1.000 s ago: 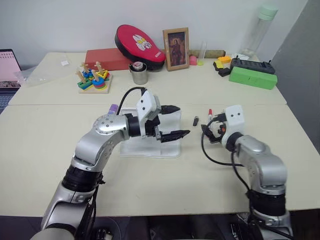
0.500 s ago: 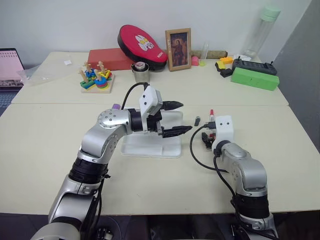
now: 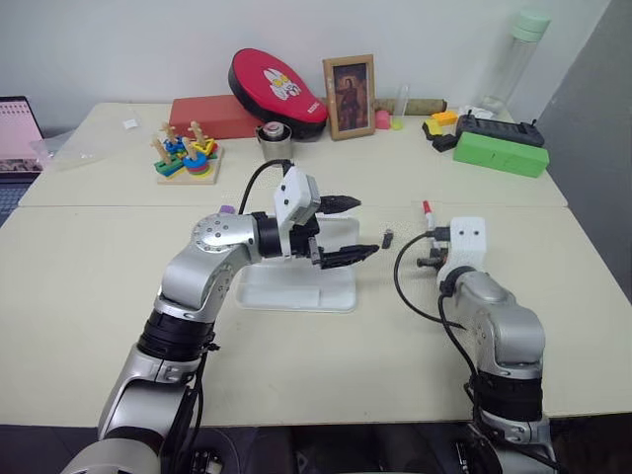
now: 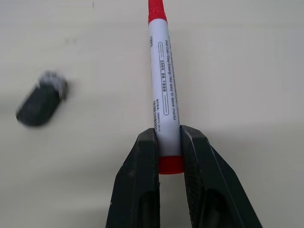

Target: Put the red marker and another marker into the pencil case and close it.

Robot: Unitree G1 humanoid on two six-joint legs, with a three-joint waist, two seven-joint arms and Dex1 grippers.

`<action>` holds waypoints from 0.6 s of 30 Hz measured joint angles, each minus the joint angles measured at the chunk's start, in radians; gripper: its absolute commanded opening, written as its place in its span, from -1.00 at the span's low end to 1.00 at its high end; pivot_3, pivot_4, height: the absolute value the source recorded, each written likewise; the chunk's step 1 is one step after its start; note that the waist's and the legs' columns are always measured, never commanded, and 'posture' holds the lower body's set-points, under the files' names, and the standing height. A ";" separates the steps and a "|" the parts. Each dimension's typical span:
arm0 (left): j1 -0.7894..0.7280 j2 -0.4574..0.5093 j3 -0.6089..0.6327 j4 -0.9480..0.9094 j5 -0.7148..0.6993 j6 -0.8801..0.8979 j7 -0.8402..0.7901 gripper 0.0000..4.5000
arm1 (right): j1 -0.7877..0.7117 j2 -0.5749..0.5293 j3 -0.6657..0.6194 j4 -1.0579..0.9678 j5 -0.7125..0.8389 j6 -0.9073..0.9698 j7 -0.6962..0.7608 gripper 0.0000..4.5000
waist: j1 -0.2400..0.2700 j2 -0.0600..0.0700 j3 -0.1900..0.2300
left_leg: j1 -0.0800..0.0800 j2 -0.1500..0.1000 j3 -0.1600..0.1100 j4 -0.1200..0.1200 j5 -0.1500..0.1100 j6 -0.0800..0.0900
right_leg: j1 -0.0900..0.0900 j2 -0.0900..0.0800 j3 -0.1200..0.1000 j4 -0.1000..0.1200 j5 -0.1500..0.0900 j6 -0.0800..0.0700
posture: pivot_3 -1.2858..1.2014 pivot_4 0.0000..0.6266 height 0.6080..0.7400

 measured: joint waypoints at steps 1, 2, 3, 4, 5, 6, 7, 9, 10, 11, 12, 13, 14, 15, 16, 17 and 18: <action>0.017 0.010 0.026 -0.024 -0.014 0.019 0.015 1.00 | -0.027 -0.012 -0.006 0.003 0.019 -0.044 0.026 -0.86 | -0.004 0.000 0.000 | 0.000 0.000 0.000 0.000 0.000 0.000 | 0.000 0.000 0.000 0.000 0.000 0.000 | 0.03 -0.52 1.00; 0.047 0.030 0.059 -0.059 -0.034 0.044 0.032 1.00 | -0.061 -0.027 -0.020 0.007 0.048 -0.093 0.062 -0.86 | -0.012 0.001 0.001 | 0.000 0.000 0.001 -0.001 0.000 0.000 | -0.001 0.000 0.001 0.000 0.000 0.000 | 0.03 -0.52 1.00; 0.088 0.061 0.099 -0.100 -0.053 0.070 0.046 1.00 | -0.102 -0.061 -0.025 0.012 0.079 -0.144 0.113 -0.86 | -0.021 0.002 0.001 | 0.000 0.000 0.001 -0.002 0.000 0.000 | -0.001 0.000 0.001 0.000 0.000 0.000 | 0.03 -0.52 1.00; 0.138 0.095 0.152 -0.147 -0.074 0.101 0.065 1.00 | -0.145 -0.105 -0.027 0.016 0.114 -0.197 0.185 -0.86 | -0.026 0.002 0.001 | 0.000 0.001 0.001 -0.002 0.000 0.000 | -0.001 0.000 0.001 0.000 0.000 0.000 | 0.03 -0.52 1.00; 0.186 0.128 0.201 -0.185 -0.088 0.127 0.082 1.00 | -0.180 -0.153 -0.024 0.016 0.149 -0.235 0.262 -0.86 | -0.030 0.002 0.001 | 0.000 0.001 0.001 -0.003 0.000 0.000 | -0.001 0.000 0.000 0.000 0.000 -0.001 | 0.03 -0.52 1.00; 0.221 0.152 0.242 -0.213 -0.100 0.148 0.098 1.00 | -0.204 -0.180 -0.021 0.016 0.178 -0.263 0.326 -0.86 | -0.029 0.002 0.001 | 0.000 0.001 0.000 -0.003 0.000 0.000 | -0.001 0.000 0.000 0.000 -0.001 -0.001 | 0.03 -0.52 1.00; 0.271 0.178 0.293 -0.254 -0.113 0.169 0.116 1.00 | -0.230 -0.223 0.010 0.029 0.198 -0.297 0.413 -0.86 | -0.030 0.002 0.001 | 0.000 0.001 0.000 -0.003 0.000 0.000 | -0.001 0.000 -0.001 0.000 -0.001 -0.002 | 0.03 -0.52 1.00; 0.388 0.232 0.386 -0.332 -0.135 0.210 0.139 1.00 | -0.265 -0.307 0.125 0.054 0.236 -0.359 0.604 -0.86 | -0.032 0.002 0.001 | 0.001 0.002 0.001 -0.004 0.000 0.001 | -0.001 0.000 0.000 -0.001 -0.002 -0.002 | 0.03 -0.52 1.00; 0.446 0.247 0.430 -0.361 -0.139 0.214 0.143 1.00 | -0.287 -0.328 0.188 0.081 0.238 -0.393 0.689 -0.86 | -0.034 0.002 0.001 | 0.001 0.002 0.001 -0.004 0.000 0.001 | -0.001 0.000 0.000 -0.001 -0.002 -0.002 | 0.03 -0.52 1.00; 0.499 0.258 0.463 -0.380 -0.142 0.219 0.144 1.00 | -0.300 -0.351 0.249 0.102 0.237 -0.426 0.766 -0.86 | -0.031 0.002 0.001 | 0.001 0.001 0.001 -0.004 0.000 0.000 | -0.001 0.000 0.000 -0.001 -0.002 -0.002 | 0.03 -0.52 1.00; 0.557 0.263 0.496 -0.395 -0.140 0.217 0.146 1.00 | -0.321 -0.365 0.311 0.135 0.230 -0.458 0.833 -0.86 | -0.030 0.002 0.001 | 0.001 0.001 0.001 -0.003 0.000 0.000 | -0.001 0.000 0.000 -0.001 -0.002 -0.002 | 0.03 -0.52 1.00; 0.617 0.266 0.522 -0.406 -0.132 0.210 0.149 1.00 | -0.345 -0.374 0.376 0.180 0.214 -0.490 0.893 -0.86 | -0.029 0.002 0.001 | 0.001 0.001 0.001 -0.003 0.000 0.000 | -0.001 0.000 0.000 -0.001 -0.002 -0.002 | 0.03 -0.52 1.00; 0.671 0.266 0.544 -0.420 -0.129 0.207 0.157 1.00 | -0.372 -0.374 0.435 0.229 0.187 -0.519 0.938 -0.86 | -0.026 0.002 0.002 | 0.001 0.001 0.001 -0.003 0.000 0.000 | -0.001 0.000 0.000 -0.001 -0.002 -0.002 | 0.03 -0.52 1.00; 0.700 0.265 0.556 -0.433 -0.131 0.208 0.163 1.00 | -0.388 -0.373 0.479 0.267 0.164 -0.540 0.969 -0.86 | -0.022 0.000 0.002 | 0.001 0.001 0.001 -0.003 0.000 0.000 | -0.001 0.000 -0.001 -0.001 -0.002 -0.002 | 0.03 -0.52 1.00; 0.721 0.263 0.573 -0.451 -0.139 0.210 0.168 1.00 | -0.400 -0.368 0.523 0.308 0.142 -0.570 0.996 -0.86 | -0.015 -0.001 0.002 | 0.001 0.001 0.000 -0.002 0.000 0.000 | -0.001 0.000 -0.001 -0.001 -0.002 -0.002 | 0.03 -0.52 1.00; 0.737 0.261 0.589 -0.476 -0.151 0.212 0.181 1.00 | -0.409 -0.353 0.561 0.349 0.113 -0.603 1.016 -0.86 | -0.011 -0.001 0.002 | 0.001 0.001 0.001 -0.002 0.000 0.000 | -0.001 -0.001 -0.001 -0.001 -0.002 -0.002 | 0.03 -0.52 1.00; 0.748 0.260 0.604 -0.498 -0.156 0.213 0.188 1.00 | -0.413 -0.338 0.587 0.384 0.094 -0.628 1.022 -0.86 | -0.009 -0.001 0.002 | 0.001 0.001 0.001 -0.001 0.000 0.000 | -0.001 -0.001 -0.001 -0.001 -0.001 -0.002 | 0.03 -0.52 1.00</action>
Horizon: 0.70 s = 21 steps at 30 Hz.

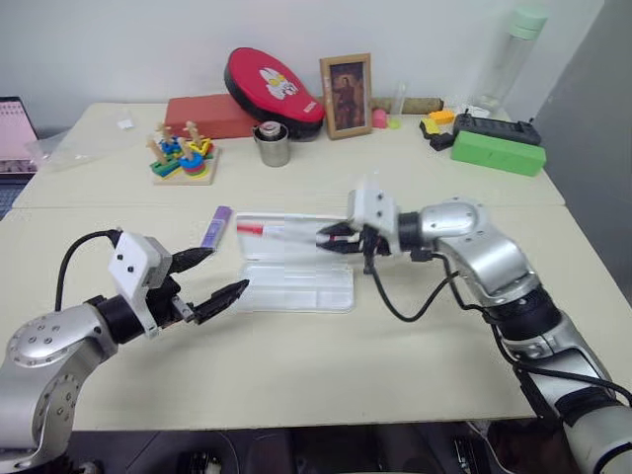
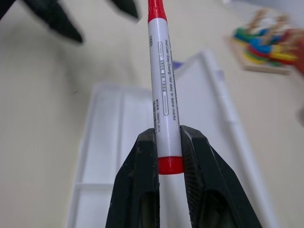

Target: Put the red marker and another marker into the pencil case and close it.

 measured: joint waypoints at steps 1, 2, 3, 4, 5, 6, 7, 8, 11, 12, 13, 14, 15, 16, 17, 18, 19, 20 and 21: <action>0.019 0.000 0.015 -0.027 -0.010 0.000 0.012 1.00 | -0.004 0.018 0.031 0.048 -0.027 -0.036 0.008 -0.86 | 0.001 0.000 0.000 | 0.000 0.000 0.000 0.000 0.000 0.000 | 0.000 0.000 0.000 0.000 0.000 0.000 | 0.03 -0.52 1.00; 0.035 0.000 0.024 -0.043 -0.015 0.002 0.019 1.00 | -0.004 0.029 0.050 0.086 -0.048 -0.061 0.011 -0.86 | 0.002 0.000 0.000 | 0.000 0.000 0.000 0.000 0.000 0.000 | 0.000 0.000 0.000 0.000 0.000 0.000 | 0.03 -0.52 1.00; 0.051 -0.001 0.028 -0.054 -0.022 0.004 0.023 1.00 | -0.004 0.037 0.069 0.127 -0.066 -0.082 0.014 -0.86 | 0.003 0.000 0.000 | 0.000 0.000 0.000 0.000 0.000 0.000 | 0.000 0.000 0.000 0.000 0.000 0.000 | 0.03 -0.52 1.00; 0.063 -0.002 0.032 -0.061 -0.027 0.011 0.031 1.00 | -0.004 0.046 0.079 0.163 -0.082 -0.106 0.015 -0.86 | 0.004 0.000 0.000 | 0.000 0.000 0.000 0.000 0.000 0.000 | 0.000 0.000 0.000 0.000 0.000 0.000 | 0.03 -0.52 1.00; 0.069 -0.004 0.035 -0.064 -0.033 0.015 0.041 1.00 | -0.004 0.057 0.082 0.195 -0.099 -0.125 0.012 -0.86 | 0.004 0.000 0.000 | 0.000 0.000 0.000 0.000 0.000 0.000 | 0.000 0.000 0.000 0.000 0.000 0.000 | 0.03 -0.52 1.00; 0.071 -0.005 0.036 -0.071 -0.037 0.018 0.050 1.00 | -0.004 0.069 0.083 0.225 -0.108 -0.143 0.010 -0.86 | 0.004 0.000 0.000 | 0.000 0.000 0.000 0.000 0.000 0.000 | 0.000 0.000 0.000 0.001 0.000 0.000 | 0.03 -0.52 1.00; 0.073 -0.005 0.037 -0.083 -0.041 0.020 0.061 1.00 | -0.004 0.080 0.084 0.247 -0.123 -0.163 0.009 -0.86 | 0.004 0.000 0.000 | 0.000 0.000 0.000 -0.001 0.000 0.000 | 0.000 0.000 0.000 0.001 0.000 0.000 | 0.03 -0.52 1.00; 0.073 -0.005 0.039 -0.091 -0.048 0.020 0.066 1.00 | -0.004 0.089 0.086 0.265 -0.137 -0.178 0.009 -0.86 | 0.005 0.000 0.000 | 0.000 0.000 0.000 -0.001 0.000 0.000 | 0.000 0.000 0.000 0.001 0.000 0.000 | 0.03 -0.52 1.00; 0.077 -0.004 0.041 -0.096 -0.056 0.022 0.084 1.00 | -0.004 0.108 0.087 0.304 -0.160 -0.200 0.008 -0.86 | 0.005 0.000 0.000 | 0.000 0.000 0.000 -0.001 0.000 0.000 | 0.000 0.000 0.000 0.001 0.000 0.000 | 0.03 -0.52 1.00; 0.078 -0.004 0.041 -0.096 -0.060 0.023 0.086 1.00 | -0.005 0.112 0.087 0.314 -0.172 -0.207 0.008 -0.86 | 0.005 0.000 0.000 | 0.000 0.000 0.000 -0.001 0.000 0.000 | 0.000 0.000 0.000 0.001 0.000 0.000 | 0.03 -0.52 1.00; 0.078 -0.004 0.041 -0.096 -0.065 0.024 0.094 1.00 | -0.005 0.115 0.087 0.323 -0.178 -0.210 0.008 -0.70 | 0.005 0.000 0.000 | 0.000 0.000 0.000 -0.001 0.000 0.000 | 0.000 0.000 0.000 0.001 0.000 0.000 | 0.03 -0.52 1.00; 0.078 -0.004 0.041 -0.097 -0.067 0.025 0.102 1.00 | -0.005 0.116 0.086 0.327 -0.179 -0.213 0.008 -0.54 | 0.005 0.000 0.000 | 0.000 0.000 0.000 -0.001 0.000 0.000 | 0.000 0.000 0.000 0.001 0.000 0.000 | 0.03 -0.52 1.00; 0.078 -0.004 0.041 -0.096 -0.069 0.028 0.106 1.00 | -0.006 0.118 0.084 0.330 -0.181 -0.216 0.009 -0.52 | 0.005 0.000 0.000 | 0.000 0.000 0.000 -0.001 0.000 0.000 | 0.000 0.000 0.000 0.001 0.000 0.000 | 0.03 -0.52 1.00; 0.077 -0.004 0.041 -0.096 -0.070 0.030 0.113 1.00 | -0.006 0.119 0.080 0.333 -0.184 -0.218 0.008 -0.42 | 0.005 0.000 0.000 | 0.000 0.000 0.000 -0.001 0.000 0.000 | 0.000 0.000 0.000 0.001 0.000 0.000 | 0.03 -0.52 1.00; 0.075 -0.005 0.041 -0.096 -0.070 0.031 0.120 1.00 | -0.008 0.119 0.079 0.335 -0.185 -0.220 0.008 -0.30 | 0.005 0.000 0.000 | 0.000 0.000 0.000 -0.001 0.000 0.000 | 0.000 0.000 0.000 0.001 0.000 0.000 | 0.03 -0.52 1.00; 0.071 -0.005 0.041 -0.094 -0.070 0.032 0.127 1.00 | -0.010 0.119 0.076 0.336 -0.187 -0.221 0.007 -0.19 | 0.005 0.000 0.000 | 0.000 0.000 0.000 -0.001 0.000 0.000 | 0.000 0.000 0.000 0.001 0.000 0.000 | 0.03 -0.52 1.00; 0.060 -0.006 0.040 -0.088 -0.070 0.032 0.134 1.00 | -0.010 0.119 0.071 0.336 -0.186 -0.219 0.009 -0.10 | 0.006 0.000 0.000 | 0.000 0.000 0.000 -0.001 0.000 0.000 | 0.000 0.000 0.000 0.001 0.000 0.000 | 0.03 -0.52 1.00; 0.044 -0.008 0.040 -0.077 -0.069 0.032 0.147 1.00 | -0.010 0.118 0.062 0.335 -0.182 -0.213 0.012 -0.03 | 0.007 0.000 0.000 | 0.000 0.000 0.000 -0.001 0.000 0.000 | 0.000 0.000 0.000 0.001 0.000 0.000 | 0.03 -0.52 1.00; 0.032 -0.010 0.040 -0.068 -0.069 0.032 0.156 1.00 | -0.009 0.117 0.053 0.330 -0.176 -0.202 0.017 0.11 | 0.008 0.000 0.000 | 0.000 0.000 0.000 -0.001 0.000 0.000 | 0.000 0.000 0.000 0.001 0.000 0.000 | 0.03 -0.52 1.00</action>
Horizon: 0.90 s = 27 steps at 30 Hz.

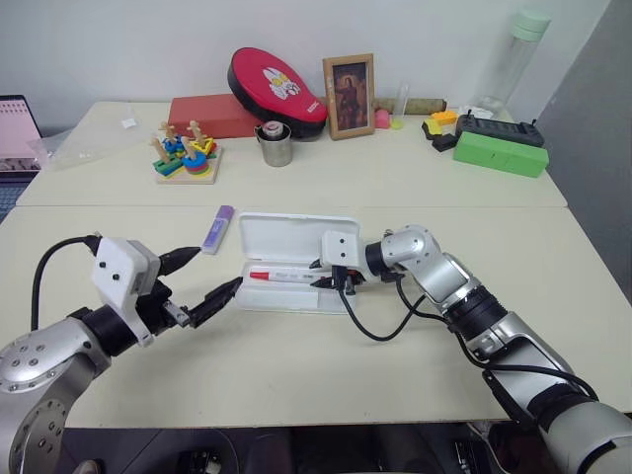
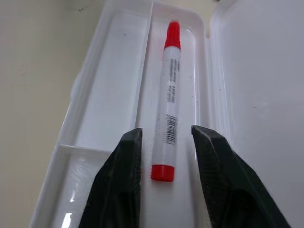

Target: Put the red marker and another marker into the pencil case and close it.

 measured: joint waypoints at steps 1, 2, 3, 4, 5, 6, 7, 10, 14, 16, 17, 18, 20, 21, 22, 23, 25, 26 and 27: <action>-0.014 -0.001 0.000 0.014 0.000 0.000 0.013 1.00 | 0.001 -0.001 -0.014 -0.010 0.007 0.014 0.005 0.17 | 0.000 0.000 0.000 | 0.000 0.000 0.000 0.000 0.000 0.000 | 0.000 0.000 0.000 0.000 0.000 0.000 | 0.03 -0.52 1.00; -0.025 -0.004 0.000 0.027 0.000 0.000 0.022 1.00 | 0.001 -0.002 -0.028 -0.023 0.021 0.028 0.012 0.27 | 0.001 0.000 0.000 | 0.000 0.000 0.000 0.000 0.000 0.000 | 0.000 0.000 0.000 0.000 0.000 0.000 | 0.03 -0.52 1.00; -0.040 -0.006 0.000 0.042 0.005 0.003 0.040 1.00 | 0.000 -0.001 -0.056 -0.051 0.049 0.048 0.018 0.37 | 0.001 0.000 0.000 | 0.000 0.000 0.000 0.000 0.000 0.000 | 0.000 0.000 0.000 0.000 0.000 0.000 | 0.03 -0.52 1.00; -0.059 -0.009 -0.001 0.059 0.010 0.004 0.057 1.00 | -0.001 0.004 -0.085 -0.073 0.078 0.067 0.017 0.50 | 0.001 0.000 0.000 | 0.000 0.000 0.000 0.000 0.000 0.000 | 0.000 0.000 0.000 0.000 0.000 0.000 | 0.03 -0.52 1.00; -0.101 -0.013 -0.003 0.094 0.030 0.005 0.095 1.00 | -0.011 0.021 -0.141 -0.111 0.132 0.108 0.008 0.60 | 0.002 0.001 0.000 | 0.000 0.000 0.000 0.000 0.000 0.000 | 0.000 0.000 0.000 0.001 0.000 0.000 | 0.03 -0.52 1.00; -0.125 -0.013 -0.004 0.119 0.044 0.006 0.118 1.00 | -0.027 0.035 -0.173 -0.130 0.161 0.130 -0.001 0.75 | 0.002 0.001 0.000 | 0.000 0.000 -0.001 0.000 0.000 0.000 | -0.001 0.001 0.000 0.002 0.000 0.000 | 0.03 -0.52 1.00; -0.196 -0.007 -0.016 0.202 0.087 0.010 0.171 1.00 | -0.098 0.070 -0.271 -0.185 0.252 0.206 -0.041 0.83 | 0.001 0.001 0.000 | 0.000 0.000 -0.001 0.000 0.000 0.000 | 0.000 0.001 0.000 0.002 0.000 0.000 | 0.03 -0.52 1.00; -0.269 0.010 -0.053 0.306 0.129 0.028 0.199 1.00 | -0.187 0.073 -0.373 -0.250 0.329 0.265 -0.093 0.99 | 0.001 0.001 0.000 | 0.000 0.000 -0.001 0.000 0.000 0.000 | 0.000 0.001 -0.001 0.002 0.000 0.000 | 0.03 -0.52 1.00; -0.380 0.033 -0.199 0.549 0.223 0.035 0.181 1.00 | -0.271 0.070 -0.476 -0.318 0.394 0.318 -0.186 0.99 | 0.009 0.000 0.000 | 0.000 0.000 -0.001 -0.002 0.000 0.000 | 0.000 0.000 -0.002 0.000 0.000 0.000 | 0.03 -0.52 1.00; -0.471 0.017 -0.288 0.699 0.275 0.022 0.166 1.00 | -0.274 0.065 -0.487 -0.327 0.396 0.341 -0.223 0.99 | 0.014 0.000 0.000 | -0.001 -0.001 -0.001 -0.001 0.000 0.000 | -0.001 0.000 -0.002 0.001 0.000 0.000 | 0.03 -0.52 1.00; -0.491 0.012 -0.303 0.736 0.288 0.018 0.164 1.00 | -0.273 0.064 -0.485 -0.329 0.397 0.349 -0.228 0.99 | 0.012 -0.001 0.000 | -0.002 0.000 -0.001 -0.001 0.000 0.000 | -0.002 0.000 -0.002 0.001 0.000 0.000 | 0.03 -0.52 1.00; -0.540 -0.002 -0.333 0.804 0.310 -0.002 0.156 1.00 | -0.270 0.049 -0.485 -0.333 0.396 0.356 -0.237 0.99 | 0.012 0.000 0.000 | -0.002 -0.001 -0.001 -0.001 0.000 0.000 | -0.002 0.000 -0.002 0.002 0.000 0.000 | 0.03 -0.52 1.00; -0.619 -0.025 -0.382 0.915 0.351 -0.054 0.124 1.00 | -0.269 0.035 -0.485 -0.354 0.396 0.375 -0.255 0.99 | 0.015 0.001 0.000 | -0.002 0.000 -0.001 -0.002 0.000 0.000 | -0.002 0.000 -0.002 0.002 0.000 0.000 | 0.03 -0.52 1.00; -0.641 -0.039 -0.403 0.950 0.364 -0.072 0.110 1.00 | -0.268 0.030 -0.485 -0.370 0.399 0.384 -0.262 0.99 | 0.015 0.001 0.000 | -0.002 -0.001 -0.001 -0.002 0.000 0.000 | -0.002 0.000 -0.002 0.002 0.000 0.000 | 0.03 -0.52 1.00; -0.658 -0.052 -0.427 0.980 0.379 -0.090 0.098 1.00 | -0.267 0.026 -0.484 -0.384 0.402 0.394 -0.265 0.99 | 0.014 0.001 0.000 | -0.002 0.000 -0.001 -0.002 0.000 0.000 | -0.002 0.000 -0.002 0.002 0.000 0.000 | 0.03 -0.52 1.00; -0.671 -0.067 -0.440 1.009 0.390 -0.103 0.096 1.00 | -0.266 0.020 -0.484 -0.397 0.405 0.402 -0.266 0.99 | 0.012 0.001 0.000 | -0.002 0.000 -0.001 -0.002 0.000 0.000 | -0.002 0.000 -0.002 0.002 0.000 0.000 | 0.03 -0.52 1.00; -0.709 -0.081 -0.444 1.057 0.406 -0.115 0.095 0.92 | -0.254 -0.003 -0.480 -0.429 0.421 0.430 -0.263 1.00 | 0.012 0.001 0.000 | -0.002 0.000 -0.002 -0.002 0.000 0.000 | -0.002 0.000 -0.003 0.003 0.000 -0.001 | 0.03 -0.52 1.00; -0.716 -0.084 -0.445 1.073 0.414 -0.124 0.090 0.83 | -0.247 -0.010 -0.477 -0.449 0.436 0.449 -0.261 1.00 | 0.011 0.001 0.000 | -0.001 0.000 -0.002 -0.002 0.000 0.000 | -0.002 0.000 -0.003 0.004 0.000 -0.001 | 0.03 -0.52 1.00; -0.719 -0.088 -0.448 1.079 0.419 -0.128 0.080 0.78 | -0.232 -0.025 -0.471 -0.475 0.447 0.473 -0.250 1.00 | 0.010 0.001 0.000 | -0.001 0.000 -0.002 -0.002 0.000 0.000 | -0.002 0.000 -0.002 0.004 0.000 -0.001 | 0.03 -0.52 1.00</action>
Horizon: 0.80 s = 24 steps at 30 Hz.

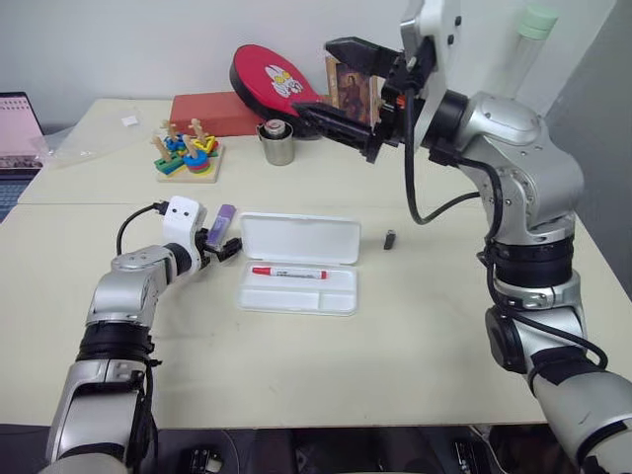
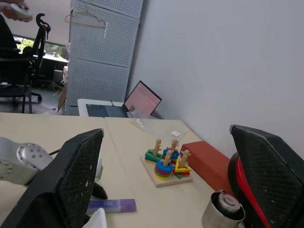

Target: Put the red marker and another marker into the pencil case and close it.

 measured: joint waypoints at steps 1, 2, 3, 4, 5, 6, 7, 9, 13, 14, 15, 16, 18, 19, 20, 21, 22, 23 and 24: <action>0.000 -0.002 -0.001 0.001 0.002 -0.001 -0.005 0.67 | 0.014 -0.013 0.009 -0.018 0.015 0.018 0.010 1.00 | -0.001 0.000 0.000 | 0.000 0.000 0.000 0.000 0.000 0.000 | 0.000 0.000 0.000 0.000 0.000 0.000 | 0.03 -0.52 1.00; 0.000 -0.008 -0.001 0.002 0.005 0.001 -0.007 0.57 | 0.044 -0.029 0.026 -0.048 0.036 0.054 0.028 1.00 | -0.002 0.000 0.000 | 0.000 0.000 0.000 0.001 0.000 0.000 | 0.000 0.000 0.000 0.001 0.000 0.000 | 0.03 -0.52 1.00; 0.000 -0.008 -0.001 0.002 0.005 0.001 -0.007 0.52 | 0.048 -0.031 0.029 -0.051 0.039 0.058 0.031 1.00 | -0.002 0.000 0.000 | 0.000 0.000 0.000 0.001 0.000 0.000 | 0.000 0.000 0.000 0.001 0.000 0.000 | 0.03 -0.52 1.00; 0.001 -0.008 -0.001 0.002 0.005 0.002 -0.008 0.46 | 0.060 -0.035 0.036 -0.058 0.048 0.071 0.036 1.00 | -0.003 0.000 0.000 | 0.000 0.000 0.000 0.002 0.000 0.000 | 0.000 0.000 0.000 0.002 0.000 0.000 | 0.03 -0.52 1.00; 0.002 -0.008 0.001 0.001 0.005 0.002 -0.008 0.34 | 0.068 -0.042 0.043 -0.065 0.059 0.083 0.041 1.00 | -0.004 0.000 0.000 | 0.000 0.000 0.000 0.002 0.000 0.000 | 0.000 0.000 0.000 0.003 0.000 0.000 | 0.03 -0.52 1.00; 0.007 -0.008 0.009 0.001 0.005 0.002 -0.010 0.28 | 0.076 -0.054 0.049 -0.079 0.068 0.103 0.048 1.00 | -0.005 0.000 0.000 | 0.001 0.000 0.000 0.002 0.000 0.000 | 0.000 0.000 0.000 0.003 0.000 0.000 | 0.03 -0.52 1.00; 0.009 -0.007 0.012 0.001 0.005 0.002 -0.010 0.19 | 0.077 -0.057 0.049 -0.085 0.071 0.109 0.048 1.00 | -0.006 0.000 0.000 | 0.001 0.000 0.000 0.002 0.000 0.000 | 0.000 0.000 0.000 0.004 0.000 0.000 | 0.03 -0.52 1.00; 0.011 -0.007 0.016 0.001 0.007 0.003 -0.009 0.03 | 0.077 -0.065 0.049 -0.094 0.080 0.117 0.048 1.00 | -0.006 0.000 0.000 | 0.001 0.000 0.000 0.002 0.000 0.000 | 0.000 0.000 0.000 0.004 0.000 0.000 | 0.03 -0.52 1.00; 0.011 -0.008 0.019 0.001 0.008 0.005 -0.004 -0.29 | 0.077 -0.072 0.050 -0.094 0.101 0.128 0.051 1.00 | -0.006 0.000 0.000 | 0.001 0.000 0.000 0.002 0.000 0.000 | 0.000 0.000 0.001 0.004 0.000 0.000 | 0.03 -0.52 1.00; 0.011 -0.008 0.019 0.000 0.009 0.005 -0.003 -0.37 | 0.077 -0.073 0.050 -0.094 0.102 0.129 0.051 1.00 | -0.007 0.000 0.000 | 0.001 0.000 0.000 0.002 0.000 0.000 | 0.000 0.000 0.000 0.004 0.000 0.000 | 0.03 -0.52 1.00; 0.011 -0.008 0.019 0.000 0.010 0.005 -0.003 -0.45 | 0.077 -0.073 0.051 -0.094 0.103 0.131 0.050 1.00 | -0.006 0.000 0.000 | 0.001 0.000 0.000 0.002 0.000 0.000 | 0.000 0.000 0.001 0.004 0.000 0.000 | 0.03 -0.52 1.00; 0.011 -0.008 0.019 0.000 0.012 0.005 -0.002 -0.46 | 0.077 -0.073 0.054 -0.094 0.104 0.132 0.050 1.00 | -0.006 0.000 0.000 | 0.001 0.000 0.000 0.002 0.000 0.000 | 0.000 0.000 0.000 0.004 0.000 0.000 | 0.03 -0.52 1.00; 0.011 -0.008 0.019 0.000 0.013 0.004 -0.002 -0.46 | 0.077 -0.073 0.065 -0.094 0.104 0.132 0.050 1.00 | -0.006 0.000 0.000 | 0.001 0.000 0.000 0.002 0.000 0.000 | 0.000 0.000 0.000 0.004 0.000 0.000 | 0.03 -0.52 1.00; 0.011 -0.009 0.019 0.000 0.013 0.004 -0.001 -0.46 | 0.077 -0.071 0.068 -0.094 0.104 0.132 0.050 1.00 | -0.007 0.000 0.000 | 0.001 0.000 0.000 0.002 0.000 0.000 | 0.000 0.000 0.000 0.004 0.000 0.000 | 0.03 -0.52 1.00; 0.012 -0.010 0.019 0.000 0.014 0.003 -0.001 -0.46 | 0.077 -0.071 0.069 -0.094 0.105 0.132 0.050 1.00 | -0.006 0.000 0.000 | 0.001 0.000 0.000 0.002 0.000 0.000 | 0.000 0.000 0.001 0.004 0.000 0.000 | 0.03 -0.52 1.00; 0.012 -0.010 0.020 0.000 0.014 0.002 -0.001 -0.46 | 0.077 -0.071 0.069 -0.094 0.105 0.132 0.050 1.00 | -0.006 0.000 0.000 | 0.001 0.000 0.000 0.002 0.000 0.000 | 0.000 0.000 0.000 0.004 0.000 0.000 | 0.03 -0.52 1.00; 0.012 -0.010 0.020 0.000 0.014 0.002 0.000 -0.46 | 0.077 -0.071 0.069 -0.094 0.105 0.132 0.050 1.00 | -0.006 0.000 0.000 | 0.001 0.000 0.000 0.002 0.000 0.000 | 0.000 0.000 0.001 0.004 0.000 0.000 | 0.03 -0.52 1.00; 0.013 -0.010 0.021 0.000 0.015 0.001 0.001 -0.46 | 0.077 -0.071 0.069 -0.094 0.105 0.132 0.050 1.00 | -0.006 0.000 0.000 | 0.001 0.000 0.000 0.002 0.000 0.000 | 0.000 0.000 0.001 0.004 0.000 0.000 | 0.03 -0.52 1.00; 0.013 -0.011 0.021 0.001 0.016 -0.003 0.003 -0.46 | 0.077 -0.073 0.069 -0.094 0.104 0.131 0.050 1.00 | -0.006 0.000 0.000 | 0.001 0.000 0.000 0.002 0.000 0.000 | 0.000 0.000 0.000 0.004 0.000 0.000 | 0.03 -0.52 1.00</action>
